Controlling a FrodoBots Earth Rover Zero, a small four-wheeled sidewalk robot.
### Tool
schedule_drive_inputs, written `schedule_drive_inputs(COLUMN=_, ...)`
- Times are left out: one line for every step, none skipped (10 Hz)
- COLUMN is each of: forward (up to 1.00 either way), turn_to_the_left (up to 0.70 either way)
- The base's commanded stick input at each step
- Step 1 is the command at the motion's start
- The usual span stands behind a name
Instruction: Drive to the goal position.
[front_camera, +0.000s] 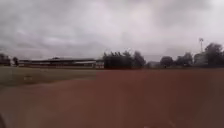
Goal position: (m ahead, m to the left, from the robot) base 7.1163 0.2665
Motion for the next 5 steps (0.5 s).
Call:
schedule_drive_inputs(forward=0.7, turn_to_the_left=0.0)
schedule_drive_inputs(forward=0.7, turn_to_the_left=0.0)
schedule_drive_inputs(forward=0.7, turn_to_the_left=0.0)
schedule_drive_inputs(forward=0.7, turn_to_the_left=0.0)
schedule_drive_inputs(forward=0.7, turn_to_the_left=0.0)
